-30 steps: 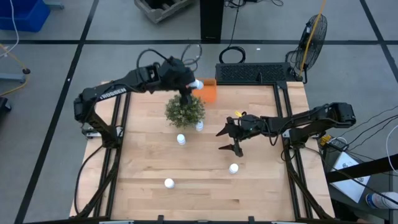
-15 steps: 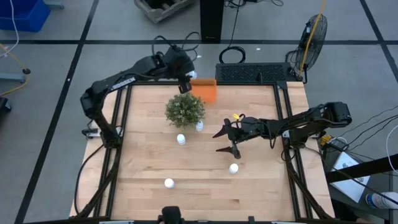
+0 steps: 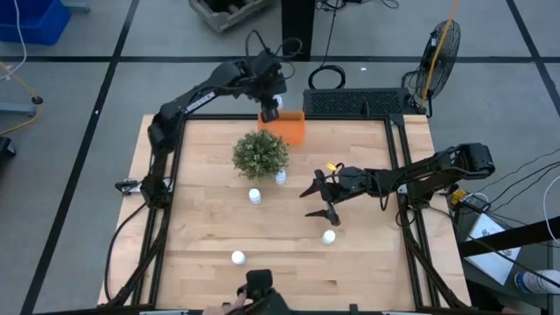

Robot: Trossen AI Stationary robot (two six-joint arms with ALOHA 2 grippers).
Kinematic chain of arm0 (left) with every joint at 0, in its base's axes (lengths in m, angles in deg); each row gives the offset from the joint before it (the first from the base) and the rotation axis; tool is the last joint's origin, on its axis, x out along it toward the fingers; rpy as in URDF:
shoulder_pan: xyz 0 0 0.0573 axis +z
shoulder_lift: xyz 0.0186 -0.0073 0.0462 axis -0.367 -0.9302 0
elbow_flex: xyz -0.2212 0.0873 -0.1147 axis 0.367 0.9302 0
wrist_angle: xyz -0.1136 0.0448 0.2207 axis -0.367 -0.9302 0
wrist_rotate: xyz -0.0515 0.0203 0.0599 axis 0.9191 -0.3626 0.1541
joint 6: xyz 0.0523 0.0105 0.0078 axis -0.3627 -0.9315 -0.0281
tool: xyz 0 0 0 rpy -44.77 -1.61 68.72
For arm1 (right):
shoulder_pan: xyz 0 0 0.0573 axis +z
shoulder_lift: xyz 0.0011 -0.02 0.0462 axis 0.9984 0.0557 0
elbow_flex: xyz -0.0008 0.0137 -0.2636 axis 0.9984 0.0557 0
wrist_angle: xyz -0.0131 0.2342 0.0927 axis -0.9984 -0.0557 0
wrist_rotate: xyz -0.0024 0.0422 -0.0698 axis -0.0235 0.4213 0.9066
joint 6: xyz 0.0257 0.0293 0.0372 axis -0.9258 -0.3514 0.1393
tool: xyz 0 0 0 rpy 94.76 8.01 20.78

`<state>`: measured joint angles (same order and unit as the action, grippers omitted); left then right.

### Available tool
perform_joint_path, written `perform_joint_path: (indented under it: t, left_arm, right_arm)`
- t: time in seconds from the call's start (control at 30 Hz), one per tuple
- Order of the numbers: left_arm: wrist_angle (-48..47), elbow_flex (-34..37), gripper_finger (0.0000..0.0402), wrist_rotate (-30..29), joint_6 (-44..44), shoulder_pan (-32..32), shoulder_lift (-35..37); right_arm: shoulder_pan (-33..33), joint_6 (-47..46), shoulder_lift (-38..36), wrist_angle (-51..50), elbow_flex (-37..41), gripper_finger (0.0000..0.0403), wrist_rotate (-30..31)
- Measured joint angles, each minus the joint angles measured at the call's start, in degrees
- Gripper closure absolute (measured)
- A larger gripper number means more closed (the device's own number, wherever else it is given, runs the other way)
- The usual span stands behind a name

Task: Pick and place pill bottles into a basket
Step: Put the white pill bottle into the orange bin

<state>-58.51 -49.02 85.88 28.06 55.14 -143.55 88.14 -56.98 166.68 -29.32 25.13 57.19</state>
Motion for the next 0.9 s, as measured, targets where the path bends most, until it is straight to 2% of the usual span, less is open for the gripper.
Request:
perform_joint_path:
  t: [0.13,0.47,0.67,0.9]
  left_arm:
    - [-6.4,-6.7,0.0240,0.6,-0.9,1.5,-3.5]
    - [-10.0,-6.1,0.0240,1.1,-2.0,3.0,-3.9]
    - [-8.8,-6.1,0.0240,5.8,-2.0,3.0,-3.9]
    - [-8.4,-5.1,0.0240,7.2,-1.9,3.0,-3.8]
  right_arm:
    - [0.5,1.1,0.0,-0.3,0.0,0.0106,0.0]
    - [0.7,2.0,0.0,-0.9,1.3,0.0106,0.0]
    - [0.7,0.3,0.0,4.3,3.9,0.0106,0.0]
    - [1.0,-0.8,0.0,5.7,4.4,0.0106,0.0]
